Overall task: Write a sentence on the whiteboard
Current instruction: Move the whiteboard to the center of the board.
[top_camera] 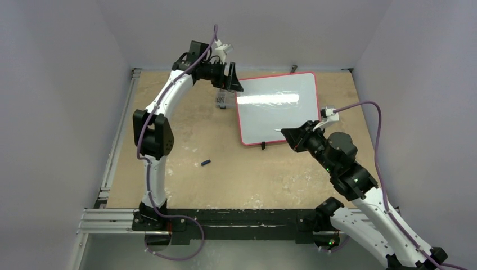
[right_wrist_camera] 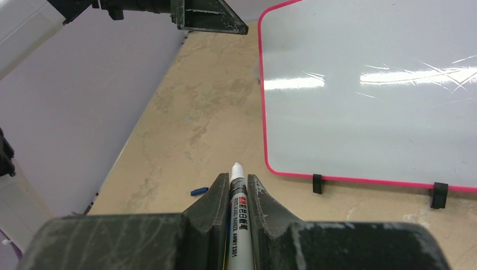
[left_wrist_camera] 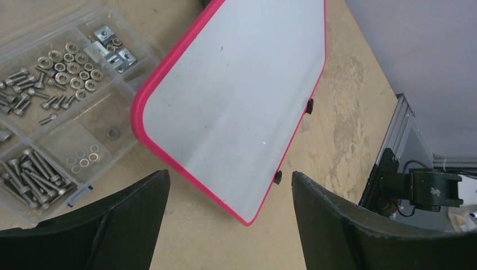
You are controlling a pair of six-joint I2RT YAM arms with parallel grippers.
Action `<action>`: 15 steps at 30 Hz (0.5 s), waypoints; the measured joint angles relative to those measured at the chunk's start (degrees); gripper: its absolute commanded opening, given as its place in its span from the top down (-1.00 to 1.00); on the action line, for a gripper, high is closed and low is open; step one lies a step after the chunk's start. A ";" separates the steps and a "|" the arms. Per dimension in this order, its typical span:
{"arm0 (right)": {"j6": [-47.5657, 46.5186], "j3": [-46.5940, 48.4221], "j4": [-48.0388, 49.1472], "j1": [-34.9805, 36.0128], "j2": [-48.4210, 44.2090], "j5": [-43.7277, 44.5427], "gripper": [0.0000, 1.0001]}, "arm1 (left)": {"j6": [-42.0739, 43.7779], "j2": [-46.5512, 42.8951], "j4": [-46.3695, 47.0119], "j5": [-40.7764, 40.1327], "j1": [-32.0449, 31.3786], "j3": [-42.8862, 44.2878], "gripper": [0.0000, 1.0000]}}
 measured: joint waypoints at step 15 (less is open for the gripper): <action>-0.35 0.11 -2.32 0.00 0.02 -0.66 1.00 | -2.86 9.09 5.25 4.85 0.28 8.70 -0.75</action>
